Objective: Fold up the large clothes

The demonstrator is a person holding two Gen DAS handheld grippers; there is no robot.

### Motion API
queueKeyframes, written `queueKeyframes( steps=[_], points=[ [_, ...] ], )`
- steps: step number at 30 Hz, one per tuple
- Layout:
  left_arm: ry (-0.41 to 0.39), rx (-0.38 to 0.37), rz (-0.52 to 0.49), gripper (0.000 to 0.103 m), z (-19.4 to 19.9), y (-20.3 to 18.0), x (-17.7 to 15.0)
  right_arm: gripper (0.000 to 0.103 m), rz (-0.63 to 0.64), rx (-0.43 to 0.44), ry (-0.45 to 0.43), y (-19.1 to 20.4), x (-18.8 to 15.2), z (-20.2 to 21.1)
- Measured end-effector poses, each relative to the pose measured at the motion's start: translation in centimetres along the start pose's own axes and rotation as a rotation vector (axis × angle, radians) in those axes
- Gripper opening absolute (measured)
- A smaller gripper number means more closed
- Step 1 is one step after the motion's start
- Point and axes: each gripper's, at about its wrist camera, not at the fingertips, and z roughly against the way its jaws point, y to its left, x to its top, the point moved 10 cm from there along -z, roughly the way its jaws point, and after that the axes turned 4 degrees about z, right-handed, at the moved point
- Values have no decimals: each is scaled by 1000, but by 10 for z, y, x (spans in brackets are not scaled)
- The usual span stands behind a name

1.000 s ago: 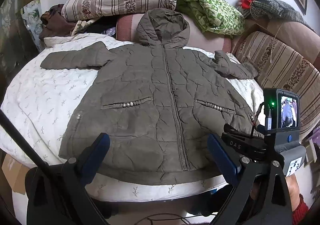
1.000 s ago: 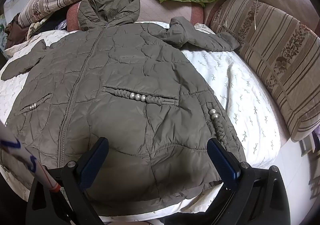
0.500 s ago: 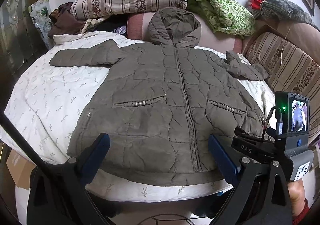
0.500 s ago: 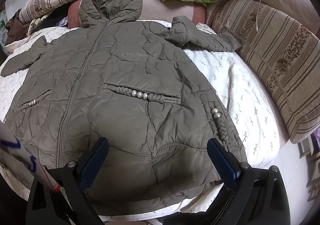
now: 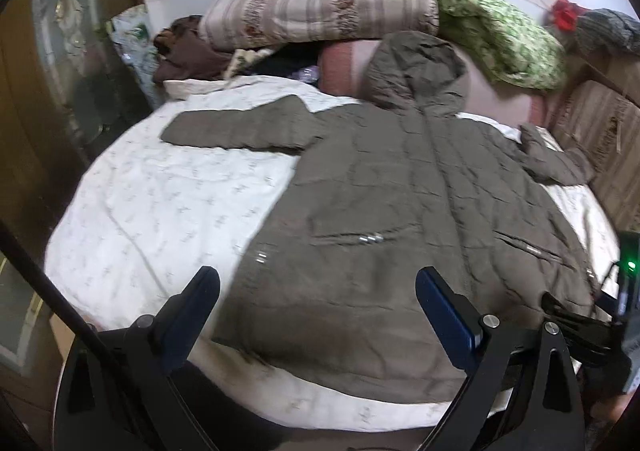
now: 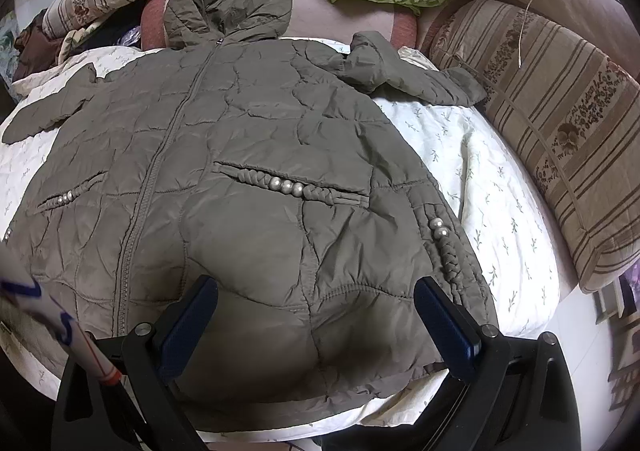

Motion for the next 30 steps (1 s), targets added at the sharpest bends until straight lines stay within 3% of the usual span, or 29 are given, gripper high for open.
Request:
queueKeyframes(
  steps=[7, 12, 23, 30],
  points=[
    [-23, 85, 16, 98, -5, 33, 14, 100, 16, -8, 4, 2, 0, 0],
    [15, 115, 25, 98, -17, 46, 12, 100, 35, -11, -2, 6, 3, 2],
    [73, 121, 60, 98, -41, 67, 5, 100, 123, -29, -55, 25, 29, 16],
    [99, 110, 130, 98, -60, 99, 12, 100, 169, 5, -78, 54, 50, 26]
  ],
)
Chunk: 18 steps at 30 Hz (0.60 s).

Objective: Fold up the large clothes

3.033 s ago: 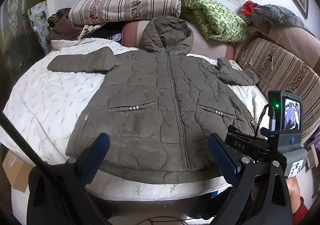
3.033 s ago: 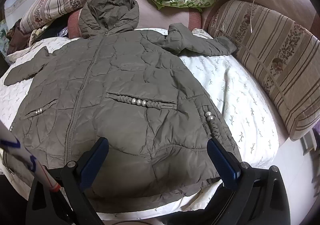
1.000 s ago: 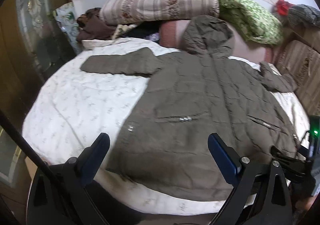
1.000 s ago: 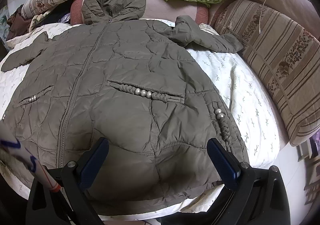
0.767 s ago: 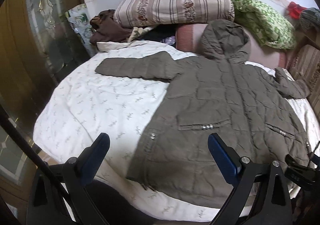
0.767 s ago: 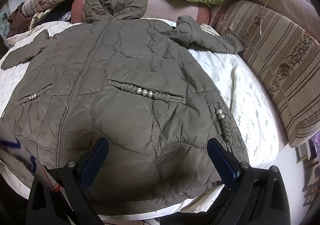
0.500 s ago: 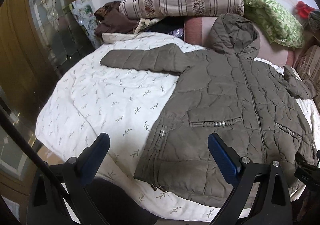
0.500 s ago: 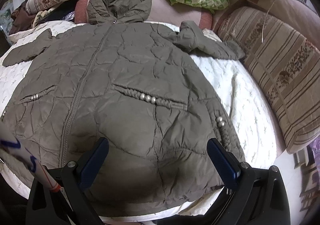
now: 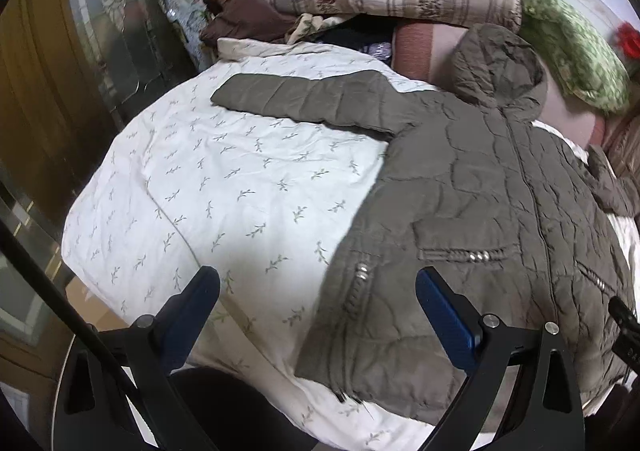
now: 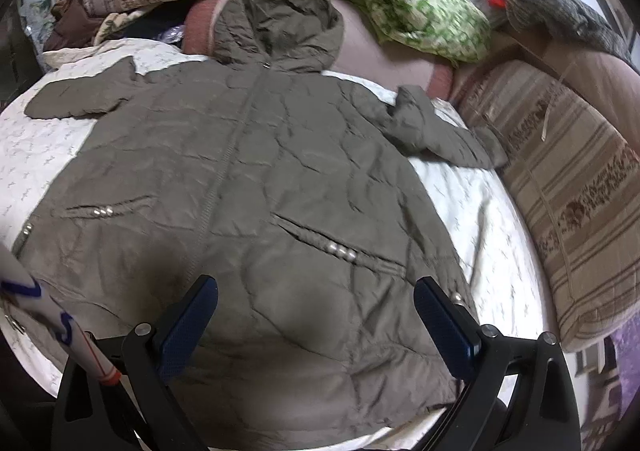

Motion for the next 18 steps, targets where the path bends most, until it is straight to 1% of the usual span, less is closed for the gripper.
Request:
queueKeyframes(
  steps=[3, 6, 11, 14, 16, 18],
  points=[
    [1, 0, 35, 98, -12, 16, 14, 100, 13, 45, -2, 14, 10, 0],
    [8, -3, 75, 98, -30, 34, 36, 100, 22, 76, -12, 24, 19, -1],
    [-7, 1, 150, 98, -73, 66, 91, 99, 41, 90, -23, 34, 31, -7],
    [5, -29, 202, 98, -110, 82, 128, 96, 50, 86, -15, 34, 32, -17],
    [22, -63, 251, 98, -138, 93, 151, 96, 46, 90, 0, 33, 31, -24],
    [61, -81, 306, 98, -173, 106, 172, 95, 34, 92, 17, 31, 29, -32]
  ],
)
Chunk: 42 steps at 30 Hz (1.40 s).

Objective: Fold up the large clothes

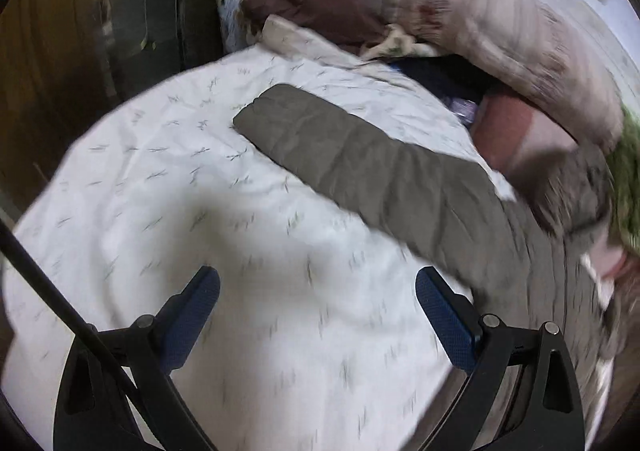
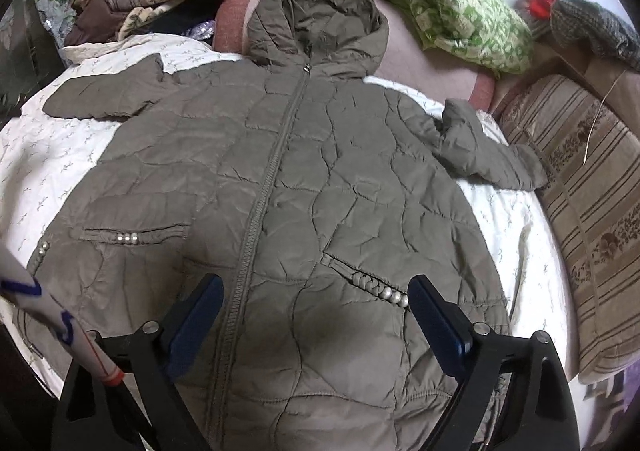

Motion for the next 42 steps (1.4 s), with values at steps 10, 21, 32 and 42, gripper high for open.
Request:
queueKeyframes(
  steps=[10, 21, 32, 42],
  points=[
    [173, -182, 346, 83, -134, 32, 66, 95, -77, -33, 76, -21, -3, -46],
    [125, -26, 291, 36, -171, 22, 96, 95, -65, -73, 108, -27, 1, -79],
    [74, -207, 55, 12, -49, -107, 72, 79, -137, -10, 60, -44, -3, -67],
    [227, -491, -281, 12, 12, -306, -111, 79, -293, 11, 21, -89, -24, -34]
  ],
)
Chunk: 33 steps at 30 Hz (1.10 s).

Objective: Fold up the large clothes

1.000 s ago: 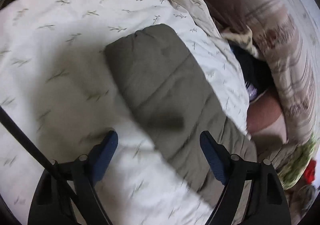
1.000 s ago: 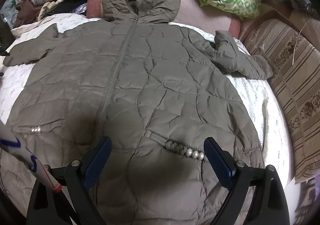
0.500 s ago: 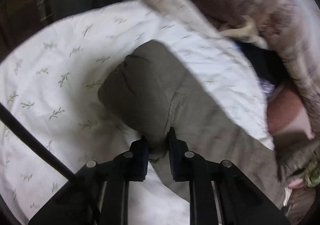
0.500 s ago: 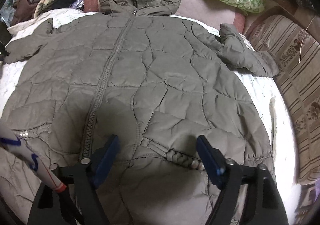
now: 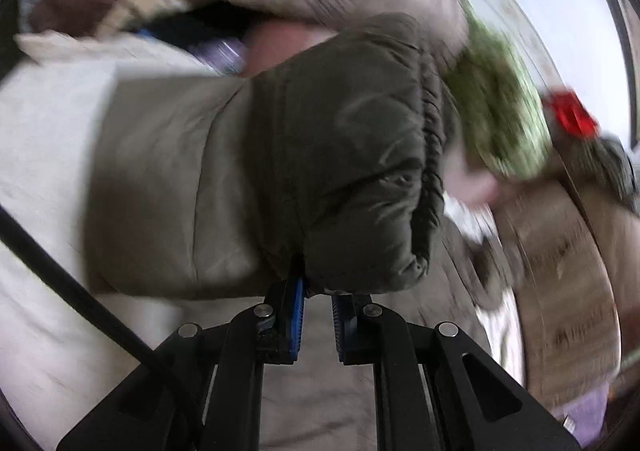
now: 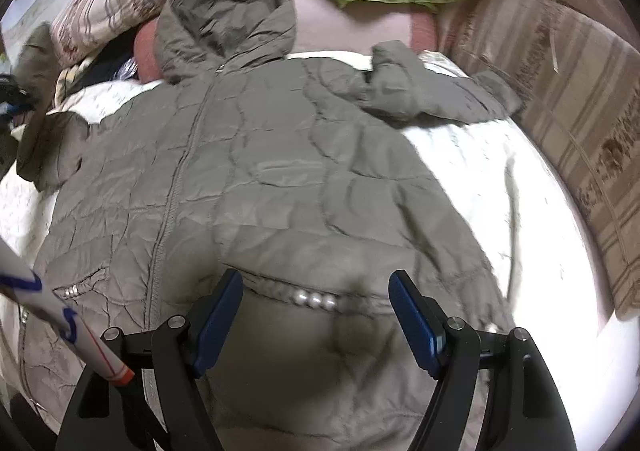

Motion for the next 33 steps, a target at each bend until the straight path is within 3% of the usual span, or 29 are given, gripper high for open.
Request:
queueKeyframes(
  steps=[3, 8, 10, 12, 15, 18, 21, 28, 30, 31, 33],
  points=[
    [92, 18, -30, 12, -49, -23, -53, 79, -32, 4, -6, -15, -6, 9],
    [142, 210, -159, 17, -93, -21, -103, 80, -62, 7, -2, -33, -9, 13],
    [117, 207, -205, 22, -76, -31, -108, 80, -76, 29, 4, -36, -7, 14],
    [111, 149, -199, 48, -53, -41, -117, 80, -80, 55, 6, -34, -1, 13],
    [10, 74, -184, 64, 3, -53, -124, 81, -67, 122, 18, -18, 14, 7],
    [-66, 98, -198, 65, 51, -44, -140, 86, -54, 228, 47, 12, 29, -12],
    [-129, 171, -187, 65, 90, -22, -158, 86, -54, 306, 68, 40, 43, -41],
    [-158, 247, -166, 65, 138, 5, -197, 86, -84, 398, 119, 104, 86, -105],
    [-162, 256, -169, 65, 144, 6, -200, 68, -83, 387, 174, 117, 87, -120],
    [-168, 264, -168, 65, 148, 7, -202, 37, -78, 378, 205, 124, 87, -127],
    [-182, 278, -162, 65, 153, 8, -202, 25, -61, 363, 232, 126, 90, -129]
  ],
)
